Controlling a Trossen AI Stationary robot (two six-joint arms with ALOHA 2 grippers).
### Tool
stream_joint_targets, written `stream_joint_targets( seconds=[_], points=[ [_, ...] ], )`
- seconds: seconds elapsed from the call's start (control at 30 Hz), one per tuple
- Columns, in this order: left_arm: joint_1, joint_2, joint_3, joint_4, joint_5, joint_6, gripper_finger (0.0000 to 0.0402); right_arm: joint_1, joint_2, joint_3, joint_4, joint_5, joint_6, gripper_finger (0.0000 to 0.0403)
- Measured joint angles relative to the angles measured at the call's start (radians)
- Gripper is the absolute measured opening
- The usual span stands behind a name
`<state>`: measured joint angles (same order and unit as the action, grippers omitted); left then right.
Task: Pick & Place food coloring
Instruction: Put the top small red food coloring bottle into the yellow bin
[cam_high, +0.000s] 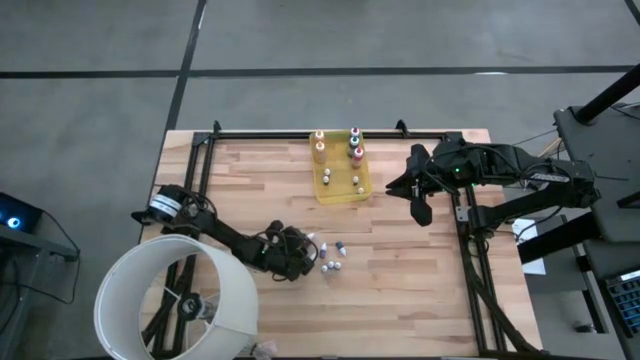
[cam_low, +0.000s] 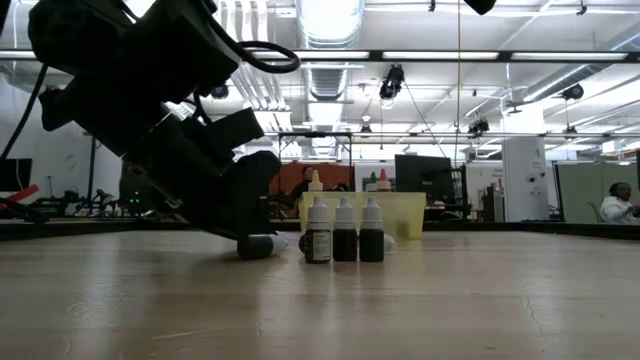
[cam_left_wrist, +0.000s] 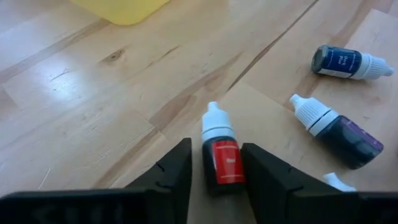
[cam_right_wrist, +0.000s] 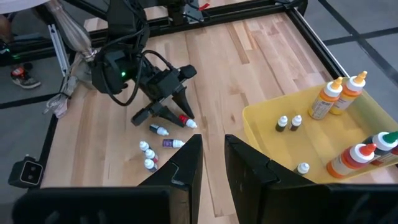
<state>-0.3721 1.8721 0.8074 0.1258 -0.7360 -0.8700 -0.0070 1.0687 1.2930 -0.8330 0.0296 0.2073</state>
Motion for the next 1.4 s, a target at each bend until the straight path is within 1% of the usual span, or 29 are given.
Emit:
stream_joint_targets(
  seconds=[0.23,0.4,0.5,0.7,0.87,0.97,1.1,1.3,1.4],
  points=[
    [0.000,-0.006,0.000,0.006,0.020,0.012,0.0067,0.000,0.000,0.000,0.000,0.000,0.001,0.0059],
    [0.000,-0.014,0.002,0.005,0.032,0.031,0.0059,0.000,0.000,0.000,0.000,0.000,0.000,0.0059],
    [0.002,-0.030,0.016,0.002,0.059,0.055,0.0059,0.000,0.000,0.000,0.000,0.000,0.000,0.0059],
    [0.027,-0.119,0.063,0.006,0.042,0.168,0.0059,0.000,0.000,0.000,0.001,0.000,-0.002,0.0059],
    [0.078,-0.201,0.100,0.005,0.029,0.260,0.0059,0.000,0.000,0.000,0.003,0.000,-0.030,0.0059],
    [0.113,-0.256,0.114,0.003,0.028,0.347,0.0058,0.000,0.000,0.000,0.013,-0.001,-0.035,0.0059],
    [0.185,-0.330,0.122,0.001,0.094,0.445,0.0058,0.000,0.000,0.000,0.028,0.000,-0.043,0.0059],
    [0.316,-0.409,0.122,0.021,0.320,0.478,0.0058,0.000,0.000,0.000,0.031,-0.001,-0.043,0.0059],
    [0.353,-0.445,0.122,0.059,0.384,0.483,0.0058,0.000,0.000,0.000,0.033,-0.001,-0.043,0.0059]
  ],
)
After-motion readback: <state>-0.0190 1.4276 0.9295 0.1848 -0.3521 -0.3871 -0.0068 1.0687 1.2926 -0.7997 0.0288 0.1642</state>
